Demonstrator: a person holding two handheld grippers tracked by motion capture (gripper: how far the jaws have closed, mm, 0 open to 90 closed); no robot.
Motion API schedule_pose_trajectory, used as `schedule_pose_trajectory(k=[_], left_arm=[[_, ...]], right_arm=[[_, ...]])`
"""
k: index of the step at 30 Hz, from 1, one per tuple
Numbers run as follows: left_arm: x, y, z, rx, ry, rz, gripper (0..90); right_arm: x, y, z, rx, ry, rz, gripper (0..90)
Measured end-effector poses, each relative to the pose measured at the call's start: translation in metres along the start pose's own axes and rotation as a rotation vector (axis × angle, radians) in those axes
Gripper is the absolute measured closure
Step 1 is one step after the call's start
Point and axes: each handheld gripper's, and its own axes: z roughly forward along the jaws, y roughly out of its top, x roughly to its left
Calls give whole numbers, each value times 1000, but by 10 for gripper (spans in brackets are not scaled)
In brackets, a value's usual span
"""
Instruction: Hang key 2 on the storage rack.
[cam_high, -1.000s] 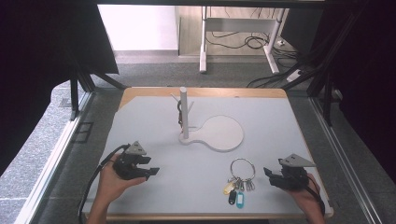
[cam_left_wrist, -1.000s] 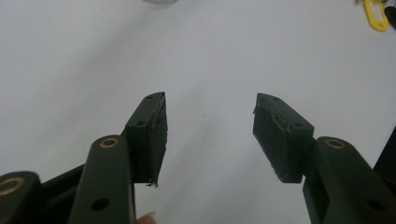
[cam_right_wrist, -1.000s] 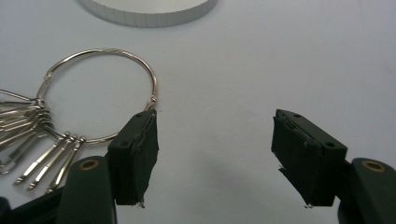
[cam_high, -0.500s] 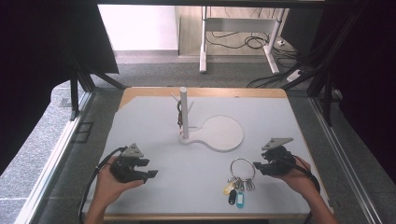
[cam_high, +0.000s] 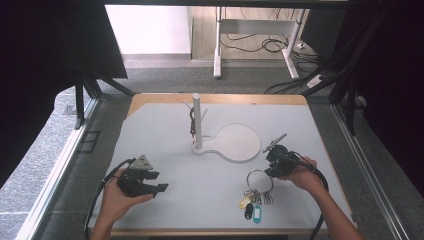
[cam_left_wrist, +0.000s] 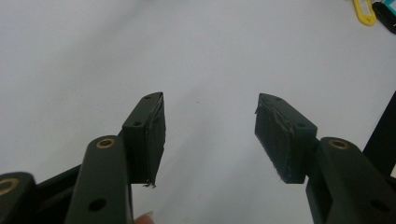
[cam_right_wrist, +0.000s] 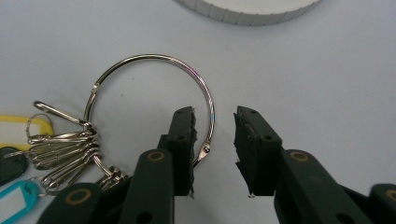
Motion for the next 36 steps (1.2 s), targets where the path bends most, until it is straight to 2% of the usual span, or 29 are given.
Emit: schedule_pose_trajectory(k=[6, 13, 16, 29, 36], left_arm=[[0, 0, 0, 1, 1, 1, 436], [-1, -1, 0, 4, 1, 4, 436], [-1, -1, 1, 6, 1, 6, 436], [0, -2, 3, 8, 5, 18, 436], [-1, -2, 5, 19, 6, 22, 436]], right_arm=[[-3, 5, 10, 63, 20, 15, 745], [-5, 8, 18, 104, 45, 20, 773], [-4, 10, 21, 124, 41, 19, 781], [-4, 15, 33, 156, 18, 25, 852], [-2, 16, 33, 150, -2, 56, 867]])
